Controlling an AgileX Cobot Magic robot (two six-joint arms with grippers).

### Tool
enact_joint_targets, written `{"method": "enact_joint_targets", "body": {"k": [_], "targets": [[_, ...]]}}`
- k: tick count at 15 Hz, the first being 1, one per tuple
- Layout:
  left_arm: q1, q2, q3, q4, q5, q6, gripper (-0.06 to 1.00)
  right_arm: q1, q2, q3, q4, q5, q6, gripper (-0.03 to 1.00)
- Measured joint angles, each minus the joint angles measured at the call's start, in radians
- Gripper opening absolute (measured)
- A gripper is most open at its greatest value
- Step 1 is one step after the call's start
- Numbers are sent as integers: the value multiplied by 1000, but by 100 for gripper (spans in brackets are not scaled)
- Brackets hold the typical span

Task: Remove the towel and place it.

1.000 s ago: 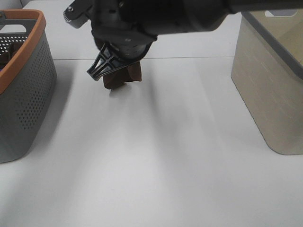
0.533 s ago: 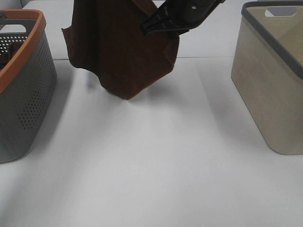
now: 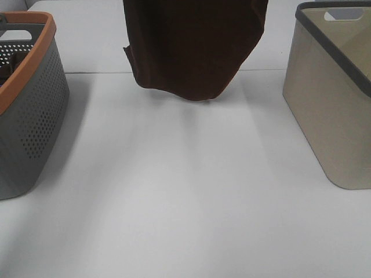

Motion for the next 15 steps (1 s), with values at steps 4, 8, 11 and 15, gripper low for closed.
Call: {"method": "enact_joint_targets", "body": {"k": [4,8,11,15], "targets": [[0,66,0,57,-105,1,4,-35,66,-79,-32,-89,0,0],[0,142,0,139,-309,1,4,-71,186,-184,-68,-165,0,0],[0,196,0,165,-310,1,2,-77,235,-204,-80,-149,0,0],[-13,203,0,155,1,-4,1,-70,236,-204,55,80,-44,0]]}}
